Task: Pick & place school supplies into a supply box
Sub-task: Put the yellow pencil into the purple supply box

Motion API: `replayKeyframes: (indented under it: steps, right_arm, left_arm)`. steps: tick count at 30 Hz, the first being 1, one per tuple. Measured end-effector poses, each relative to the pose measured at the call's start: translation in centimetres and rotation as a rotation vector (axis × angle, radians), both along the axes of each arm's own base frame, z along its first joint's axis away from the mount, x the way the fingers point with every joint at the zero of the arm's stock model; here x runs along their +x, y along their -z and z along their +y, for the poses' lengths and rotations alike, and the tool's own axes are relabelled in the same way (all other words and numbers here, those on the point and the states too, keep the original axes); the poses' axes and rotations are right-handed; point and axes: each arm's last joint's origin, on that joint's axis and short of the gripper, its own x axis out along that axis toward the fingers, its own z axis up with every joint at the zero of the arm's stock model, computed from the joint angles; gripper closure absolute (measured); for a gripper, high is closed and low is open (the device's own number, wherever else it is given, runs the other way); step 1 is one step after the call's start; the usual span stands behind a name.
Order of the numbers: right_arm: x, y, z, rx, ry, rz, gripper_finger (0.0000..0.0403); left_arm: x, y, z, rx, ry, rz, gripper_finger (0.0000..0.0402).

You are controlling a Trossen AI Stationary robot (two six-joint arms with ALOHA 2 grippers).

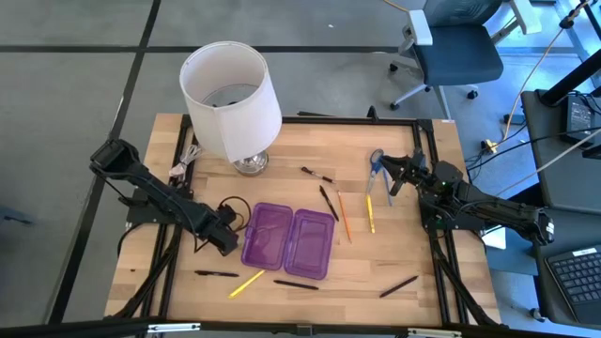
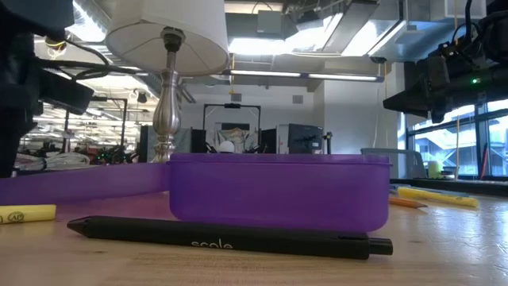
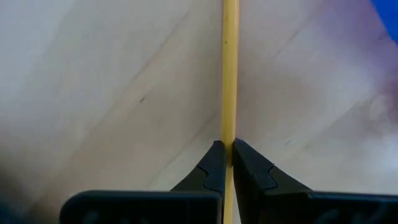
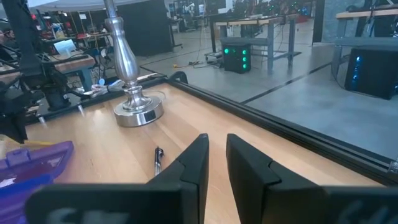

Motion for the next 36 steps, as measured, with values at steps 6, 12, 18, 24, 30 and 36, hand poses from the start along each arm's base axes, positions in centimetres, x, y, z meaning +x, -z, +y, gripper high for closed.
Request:
replayKeyframes:
  steps: [6,12,18,24,30,36]
  right_arm:
    - [0.0,0.0,0.0,0.0,0.0,-0.001,0.0341]
    - [0.0,0.0,0.0,-0.001,0.0,0.001,0.0341]
    - [0.0,0.0,0.0,-0.002,0.0,0.001,0.0341]
    - [0.0,0.0,0.0,-0.001,0.0,0.0,0.0341]
    - [0.0,0.0,0.0,-0.002,-0.001,0.001,0.0341]
    - [0.0,0.0,0.0,-0.007,-0.001,0.004,0.0341]
  left_arm:
    - [-0.4,-1.5,0.2,0.063,-0.053,0.093,0.0398]
    - [1.0,-2.8,-0.5,0.037,-0.041,-0.01,0.0398]
    - [3.3,-5.5,-1.5,0.048,-0.045,-0.222,0.0398]
    - [6.3,-7.1,-2.7,0.019,0.01,-0.544,0.0398]
    - [10.1,-6.2,-3.4,-0.009,0.019,-0.745,0.0398]
    - [13.7,-4.4,-2.8,-0.066,-0.037,-0.882,0.0398]
